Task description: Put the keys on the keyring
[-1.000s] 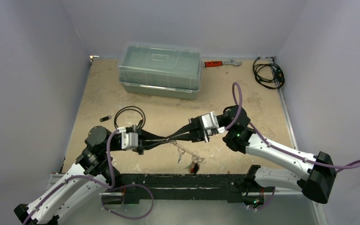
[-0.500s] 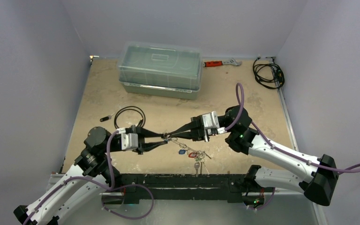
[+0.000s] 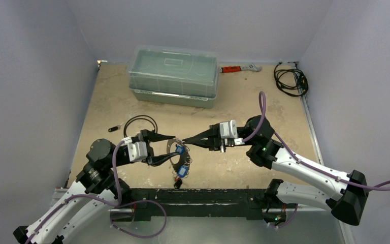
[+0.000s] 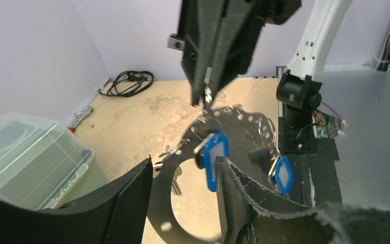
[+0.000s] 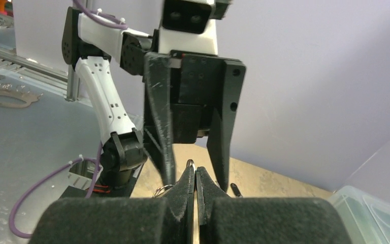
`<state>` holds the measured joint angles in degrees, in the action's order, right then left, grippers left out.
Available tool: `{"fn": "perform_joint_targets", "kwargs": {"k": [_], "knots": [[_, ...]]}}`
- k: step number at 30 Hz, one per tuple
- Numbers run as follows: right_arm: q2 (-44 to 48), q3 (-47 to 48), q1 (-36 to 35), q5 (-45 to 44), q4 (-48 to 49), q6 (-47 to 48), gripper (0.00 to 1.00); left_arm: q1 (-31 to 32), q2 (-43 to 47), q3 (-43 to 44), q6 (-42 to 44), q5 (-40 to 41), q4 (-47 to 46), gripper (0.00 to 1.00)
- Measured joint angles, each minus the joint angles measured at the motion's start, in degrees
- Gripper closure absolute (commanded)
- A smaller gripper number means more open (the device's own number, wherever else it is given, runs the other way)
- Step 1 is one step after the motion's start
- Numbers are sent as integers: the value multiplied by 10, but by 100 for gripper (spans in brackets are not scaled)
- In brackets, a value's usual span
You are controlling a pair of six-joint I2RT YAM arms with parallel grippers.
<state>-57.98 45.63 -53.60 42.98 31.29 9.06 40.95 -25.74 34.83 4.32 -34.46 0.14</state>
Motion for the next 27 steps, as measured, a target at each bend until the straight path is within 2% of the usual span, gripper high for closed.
{"fn": "perform_joint_targets", "kwargs": {"k": [3, 4, 6, 9, 11, 17, 20, 22, 24, 27], "knots": [[0, 0, 0, 0, 0, 3, 100, 0, -27, 27, -38, 26, 9, 52], [1, 0, 0, -1, 0, 4, 100, 0, -32, 29, -52, 32, 8, 49], [4, 0, 0, -3, -1, 7, 100, 0, -33, 28, -72, 42, 11, 35], [15, 0, 0, -16, -5, 15, 100, 0, -21, 28, -93, 64, 18, 28], [22, 0, 0, -23, -9, 20, 100, 0, -6, 28, -95, 78, 28, 29], [33, 0, 0, -30, -13, 29, 100, 0, 35, 28, -85, 93, 33, 46], [34, 0, 0, -30, -14, 30, 100, 0, 26, 5, -108, 75, -23, 51], [34, 0, 0, -30, -16, 30, 100, 0, 19, -25, -136, 60, -70, 64], [34, 0, 0, -30, -17, 30, 100, 0, 7, -53, -167, 50, -103, 65], [34, 0, 0, -30, -20, 31, 100, 0, -1, -68, -191, 45, -126, 58]]}}
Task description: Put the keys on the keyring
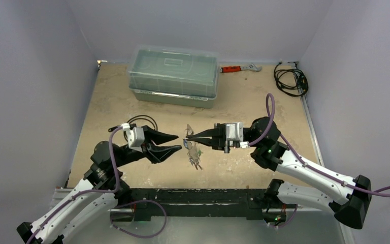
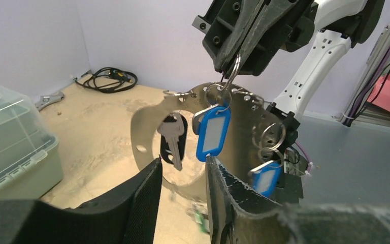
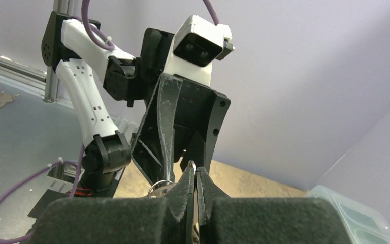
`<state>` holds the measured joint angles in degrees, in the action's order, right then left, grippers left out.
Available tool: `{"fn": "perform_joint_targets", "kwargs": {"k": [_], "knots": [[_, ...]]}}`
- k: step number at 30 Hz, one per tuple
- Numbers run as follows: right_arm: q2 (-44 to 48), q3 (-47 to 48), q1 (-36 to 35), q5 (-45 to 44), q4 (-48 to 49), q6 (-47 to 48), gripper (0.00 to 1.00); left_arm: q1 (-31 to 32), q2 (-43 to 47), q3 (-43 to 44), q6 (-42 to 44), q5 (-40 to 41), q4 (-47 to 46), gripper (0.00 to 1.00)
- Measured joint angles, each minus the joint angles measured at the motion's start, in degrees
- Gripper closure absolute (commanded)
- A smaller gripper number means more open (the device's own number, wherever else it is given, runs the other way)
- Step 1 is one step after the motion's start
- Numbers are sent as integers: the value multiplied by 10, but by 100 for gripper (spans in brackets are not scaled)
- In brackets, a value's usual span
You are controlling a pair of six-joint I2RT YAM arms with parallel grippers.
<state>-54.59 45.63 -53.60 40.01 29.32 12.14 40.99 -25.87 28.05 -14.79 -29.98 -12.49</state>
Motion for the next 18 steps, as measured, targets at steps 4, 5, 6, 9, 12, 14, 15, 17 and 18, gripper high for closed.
{"fn": "perform_joint_targets", "kwargs": {"k": [4, 5, 6, 9, 12, 14, 15, 17, 18], "knots": [[0, 0, 0, 0, -2, 2, 100, 0, -3, 0, -24, -8, -37, 55], [0, 0, 0, 0, -2, 3, 100, 0, -5, 0, -29, -11, -47, 55], [0, 0, 0, 0, -2, 3, 100, 0, -8, -1, -34, -14, -57, 55], [0, 0, 0, 0, -2, 4, 100, 0, -21, -1, -45, -22, -79, 55], [0, 0, 0, 1, -2, 4, 100, 0, -34, -1, -52, -29, -90, 54], [0, 0, 0, 3, -2, 3, 100, 0, -41, -1, -56, -31, -94, 52], [0, 0, 0, 5, -2, 3, 100, 0, -46, -1, -58, -35, -96, 51], [-1, 0, 0, 8, -1, 3, 100, 0, -54, -1, -62, -41, -99, 50], [-1, 0, 0, 11, -1, 2, 100, 0, -59, -1, -64, -43, -101, 49]]}}
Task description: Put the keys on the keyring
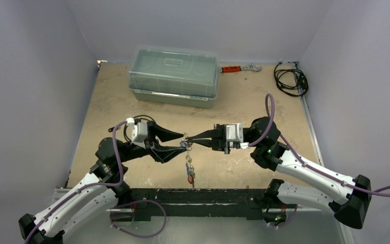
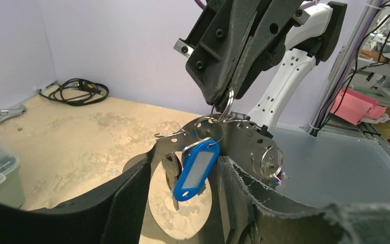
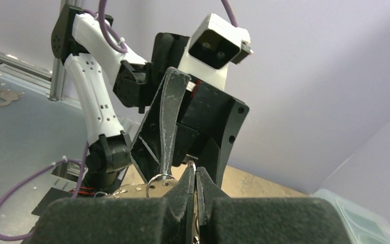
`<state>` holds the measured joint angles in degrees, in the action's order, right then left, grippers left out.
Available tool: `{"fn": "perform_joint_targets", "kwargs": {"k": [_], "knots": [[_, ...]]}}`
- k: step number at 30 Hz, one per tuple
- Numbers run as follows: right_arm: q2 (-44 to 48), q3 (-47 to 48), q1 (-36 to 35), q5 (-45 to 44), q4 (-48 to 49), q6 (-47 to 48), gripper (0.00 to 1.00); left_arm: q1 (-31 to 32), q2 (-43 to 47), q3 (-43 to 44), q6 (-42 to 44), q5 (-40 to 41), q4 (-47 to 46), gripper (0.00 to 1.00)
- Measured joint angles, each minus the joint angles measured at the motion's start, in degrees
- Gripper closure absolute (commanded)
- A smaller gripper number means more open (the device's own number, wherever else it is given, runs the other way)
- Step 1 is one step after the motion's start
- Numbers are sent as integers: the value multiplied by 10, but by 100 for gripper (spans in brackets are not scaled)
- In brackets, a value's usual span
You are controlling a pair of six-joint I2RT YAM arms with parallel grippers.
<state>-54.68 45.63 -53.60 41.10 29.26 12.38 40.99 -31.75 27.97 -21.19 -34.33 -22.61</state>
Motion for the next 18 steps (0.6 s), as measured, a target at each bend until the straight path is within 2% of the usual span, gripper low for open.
{"fn": "perform_joint_targets", "kwargs": {"k": [3, 5, 14, 18], "knots": [[-1, 0, 0, 5, 3, -3, 100, 0, -10, 0, -8, -5, -4, 47], [-1, 0, 0, 5, 4, -4, 100, 0, -15, 0, -12, -11, -8, 49], [-1, 0, 0, 8, 18, -11, 100, 0, -30, -17, -50, -30, -89, 76], [-2, 0, 0, 11, 23, -15, 100, 0, -35, -26, -66, -36, -116, 100]]}}
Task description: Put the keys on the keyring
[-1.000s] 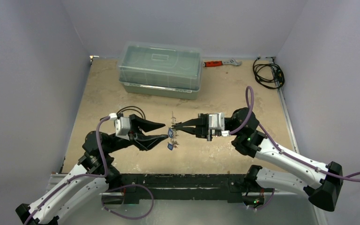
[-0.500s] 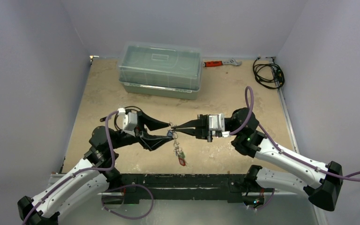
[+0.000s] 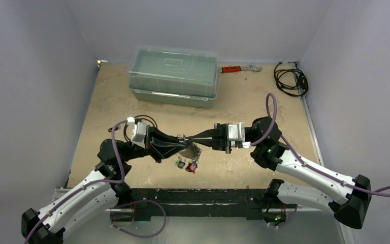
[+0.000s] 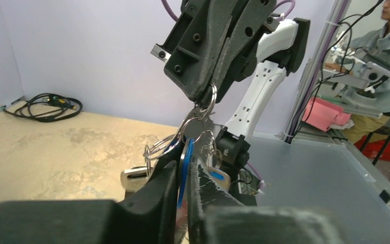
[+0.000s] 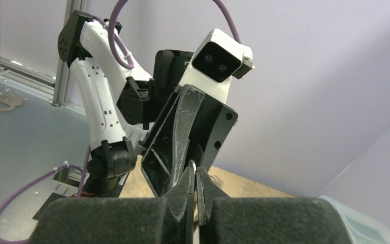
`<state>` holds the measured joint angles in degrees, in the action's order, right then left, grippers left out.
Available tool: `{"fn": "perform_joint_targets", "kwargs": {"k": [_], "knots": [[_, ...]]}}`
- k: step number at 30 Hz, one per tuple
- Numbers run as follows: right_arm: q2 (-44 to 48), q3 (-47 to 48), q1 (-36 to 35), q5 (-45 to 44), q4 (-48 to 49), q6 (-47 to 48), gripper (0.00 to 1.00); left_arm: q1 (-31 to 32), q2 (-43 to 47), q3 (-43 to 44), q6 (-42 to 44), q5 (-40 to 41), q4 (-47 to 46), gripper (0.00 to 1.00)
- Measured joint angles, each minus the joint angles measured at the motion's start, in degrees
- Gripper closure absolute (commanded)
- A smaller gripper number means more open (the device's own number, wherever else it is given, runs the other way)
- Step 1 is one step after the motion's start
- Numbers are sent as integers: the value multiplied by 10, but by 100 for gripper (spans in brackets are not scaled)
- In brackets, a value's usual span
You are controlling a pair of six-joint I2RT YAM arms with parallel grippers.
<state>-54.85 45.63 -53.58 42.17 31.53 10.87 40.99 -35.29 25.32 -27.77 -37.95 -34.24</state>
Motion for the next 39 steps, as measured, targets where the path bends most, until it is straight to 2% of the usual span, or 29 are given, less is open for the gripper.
{"fn": "perform_joint_targets", "kwargs": {"k": [7, 11, 21, 39], "knots": [[0, 0, 3, 5, 15, -8, 100, 0, 5, -5, -6, -10, -20, 100], [0, -5, 3, 6, 15, -8, 100, 0, 18, -3, 5, -9, 5, 100], [0, -20, 2, -31, 20, -5, 100, 0, 28, 80, 73, 10, 221, 100], [-8, -46, 2, -128, 1, 24, 100, 1, -26, 216, 104, 94, 498, 100]]}}
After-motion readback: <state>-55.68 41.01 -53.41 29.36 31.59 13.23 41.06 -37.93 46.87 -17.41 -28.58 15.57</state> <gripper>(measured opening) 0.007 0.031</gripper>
